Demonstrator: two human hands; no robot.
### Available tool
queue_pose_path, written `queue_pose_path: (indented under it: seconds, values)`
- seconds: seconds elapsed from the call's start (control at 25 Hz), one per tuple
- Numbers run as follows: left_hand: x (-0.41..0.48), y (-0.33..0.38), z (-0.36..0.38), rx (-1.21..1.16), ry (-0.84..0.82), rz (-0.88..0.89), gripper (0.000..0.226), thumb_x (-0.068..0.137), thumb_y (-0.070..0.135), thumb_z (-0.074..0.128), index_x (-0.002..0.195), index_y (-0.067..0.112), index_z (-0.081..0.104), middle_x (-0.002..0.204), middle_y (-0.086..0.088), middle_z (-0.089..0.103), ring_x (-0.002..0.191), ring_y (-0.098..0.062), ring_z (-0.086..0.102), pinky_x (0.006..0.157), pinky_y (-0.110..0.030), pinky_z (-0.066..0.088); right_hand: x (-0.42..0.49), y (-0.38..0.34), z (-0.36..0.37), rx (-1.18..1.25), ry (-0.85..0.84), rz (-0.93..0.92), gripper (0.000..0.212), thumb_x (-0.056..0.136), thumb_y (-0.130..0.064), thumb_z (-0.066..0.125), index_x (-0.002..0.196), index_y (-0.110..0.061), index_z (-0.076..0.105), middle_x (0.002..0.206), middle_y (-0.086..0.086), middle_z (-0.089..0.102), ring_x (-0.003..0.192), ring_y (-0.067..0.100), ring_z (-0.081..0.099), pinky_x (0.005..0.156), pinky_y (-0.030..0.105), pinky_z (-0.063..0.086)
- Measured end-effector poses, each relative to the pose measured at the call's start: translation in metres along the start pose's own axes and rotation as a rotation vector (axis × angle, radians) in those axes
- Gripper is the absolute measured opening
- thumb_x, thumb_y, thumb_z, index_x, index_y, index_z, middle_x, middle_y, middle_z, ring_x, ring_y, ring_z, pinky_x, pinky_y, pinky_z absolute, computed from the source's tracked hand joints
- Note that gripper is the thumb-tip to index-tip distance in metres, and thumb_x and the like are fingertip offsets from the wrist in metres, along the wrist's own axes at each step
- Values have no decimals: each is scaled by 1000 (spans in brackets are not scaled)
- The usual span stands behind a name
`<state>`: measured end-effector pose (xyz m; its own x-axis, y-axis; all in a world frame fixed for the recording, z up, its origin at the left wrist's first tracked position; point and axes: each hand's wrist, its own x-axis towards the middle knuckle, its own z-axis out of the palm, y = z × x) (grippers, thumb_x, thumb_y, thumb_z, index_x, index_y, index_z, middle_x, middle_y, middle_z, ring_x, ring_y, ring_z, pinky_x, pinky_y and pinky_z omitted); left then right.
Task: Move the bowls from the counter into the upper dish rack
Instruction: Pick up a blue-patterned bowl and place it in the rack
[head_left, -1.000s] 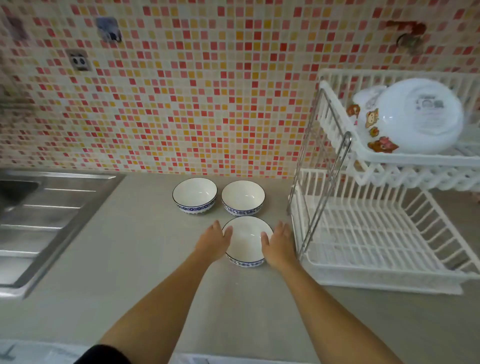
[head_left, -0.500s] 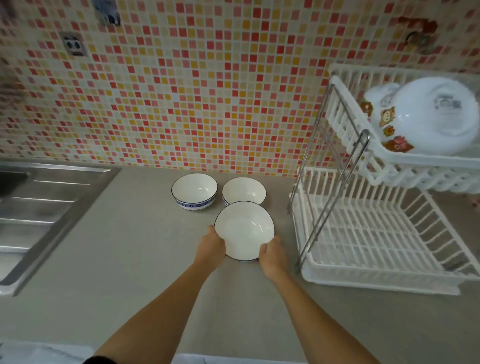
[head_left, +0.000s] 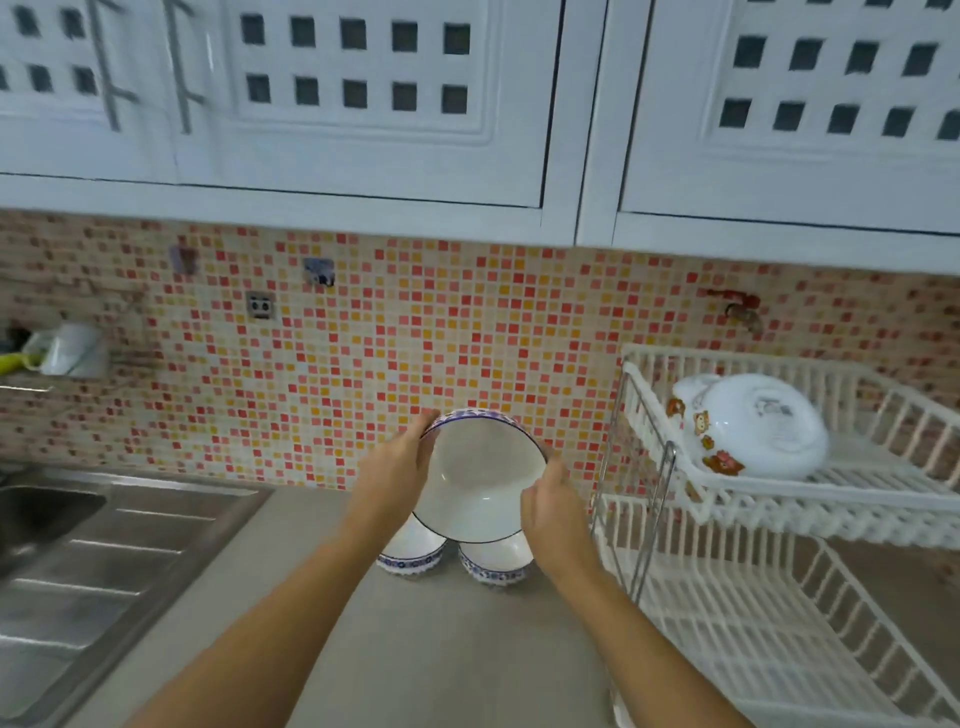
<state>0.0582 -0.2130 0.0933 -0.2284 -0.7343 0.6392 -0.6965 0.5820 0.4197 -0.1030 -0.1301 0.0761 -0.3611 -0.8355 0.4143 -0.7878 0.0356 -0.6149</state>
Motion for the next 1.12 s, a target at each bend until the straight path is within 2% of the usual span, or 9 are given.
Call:
queue_pose_path:
  seconds: [0.12, 0.2, 0.4, 0.48, 0.64, 0.72, 0.8, 0.92, 1.12]
  values:
    - [1, 7, -22, 125, 126, 267, 41, 90, 23, 41, 125, 9, 54, 86, -18, 73, 45, -29, 63, 35, -28, 45, 9, -30, -41, -173, 128, -322, 58, 93, -12, 48, 146, -16, 25, 136, 7, 51, 93, 27, 62, 74, 36, 50]
    - [4, 17, -33, 139, 227, 411, 40, 86, 19, 42, 124, 8, 49, 98, -19, 73, 52, -27, 68, 38, -28, 52, 15, -51, -67, -376, 131, -415, 63, 94, -12, 47, 149, -17, 17, 134, 8, 53, 94, 29, 63, 73, 37, 51]
    - [20, 74, -47, 87, 411, 597, 37, 96, 25, 37, 129, 8, 42, 114, -21, 68, 77, -29, 73, 48, -30, 58, 18, -45, -124, -560, 368, -631, 77, 62, 4, 80, 132, 2, 47, 106, 18, 69, 58, 24, 67, 41, 27, 50]
    - [27, 111, -46, 68, 357, 599, 42, 99, 38, 29, 130, 12, 42, 118, -18, 67, 72, -24, 72, 43, -23, 53, 22, -26, -152, -605, 444, -666, 79, 56, 9, 82, 127, 5, 49, 110, 21, 68, 58, 24, 68, 38, 21, 46]
    - [36, 185, -41, 21, 123, 635, 59, 82, 48, 46, 136, 28, 33, 146, -6, 45, 66, -12, 67, 46, -21, 48, 30, 26, -220, -750, 619, -711, 76, 56, 15, 77, 126, 6, 48, 117, 22, 65, 52, 21, 64, 36, 17, 31]
    - [38, 220, -31, -34, -65, 635, 75, 79, 58, 51, 143, 38, 17, 159, 7, 13, 90, -12, 67, 78, -33, 55, 35, 64, -251, -807, 669, -740, 78, 59, 17, 75, 129, 5, 42, 121, 22, 62, 67, 26, 71, 35, 21, 42]
    - [42, 259, -15, -100, -252, 592, 90, 77, 64, 55, 147, 41, 4, 156, 22, -7, 129, -12, 45, 108, -39, 34, 41, 105, -282, -847, 701, -807, 73, 69, 19, 65, 135, 5, 38, 125, 19, 59, 81, 28, 72, 39, 24, 48]
    - [51, 319, 17, -83, -354, 590, 100, 73, 64, 61, 148, 38, 0, 156, 24, -5, 144, -12, 20, 116, -36, 20, 48, 158, -326, -876, 679, -885, 69, 80, 12, 48, 143, -1, 25, 128, 16, 56, 95, 30, 70, 48, 25, 54]
    - [64, 395, 72, -36, -370, 631, 105, 71, 57, 69, 149, 30, 5, 156, 9, 16, 137, -15, 32, 111, -33, 31, 67, 231, -368, -838, 655, -816, 60, 77, 15, 52, 133, 4, 35, 135, 11, 40, 105, 35, 65, 43, 27, 55]
